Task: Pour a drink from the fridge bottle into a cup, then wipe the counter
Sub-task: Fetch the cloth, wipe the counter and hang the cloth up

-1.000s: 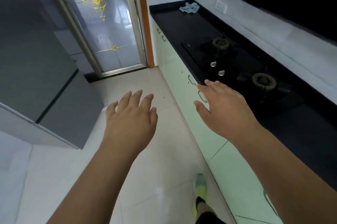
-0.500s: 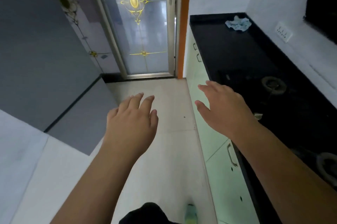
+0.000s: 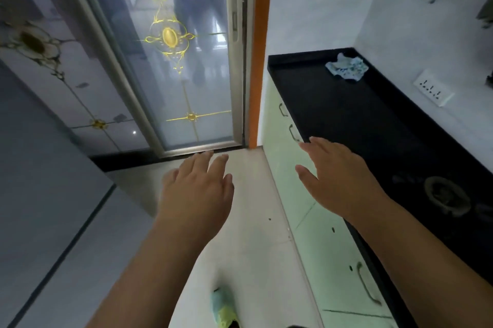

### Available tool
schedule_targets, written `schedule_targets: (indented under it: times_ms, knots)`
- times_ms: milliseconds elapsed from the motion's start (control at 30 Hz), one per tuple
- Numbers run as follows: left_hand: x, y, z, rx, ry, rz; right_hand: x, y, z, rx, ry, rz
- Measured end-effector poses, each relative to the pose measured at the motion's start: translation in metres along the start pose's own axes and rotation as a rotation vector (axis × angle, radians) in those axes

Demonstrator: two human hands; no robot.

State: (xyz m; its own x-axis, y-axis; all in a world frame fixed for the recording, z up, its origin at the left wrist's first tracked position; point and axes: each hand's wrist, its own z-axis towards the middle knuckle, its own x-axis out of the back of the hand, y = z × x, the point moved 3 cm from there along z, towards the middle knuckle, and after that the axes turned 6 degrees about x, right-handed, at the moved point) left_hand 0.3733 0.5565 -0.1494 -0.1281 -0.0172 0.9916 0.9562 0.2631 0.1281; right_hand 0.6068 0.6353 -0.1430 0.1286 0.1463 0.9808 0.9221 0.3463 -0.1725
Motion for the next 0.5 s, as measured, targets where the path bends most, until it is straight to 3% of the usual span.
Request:
schedule_targets:
  times_ms: [267,500]
  knots:
    - [0.022,0.022,0.172,-0.179,-0.044,0.039,0.012,0.022,0.125,-0.159,0.050,0.067]
    - [0.008,0.070,0.312,-0.259,-0.050,0.085,0.001,0.083,0.262,-0.221,0.070,0.156]
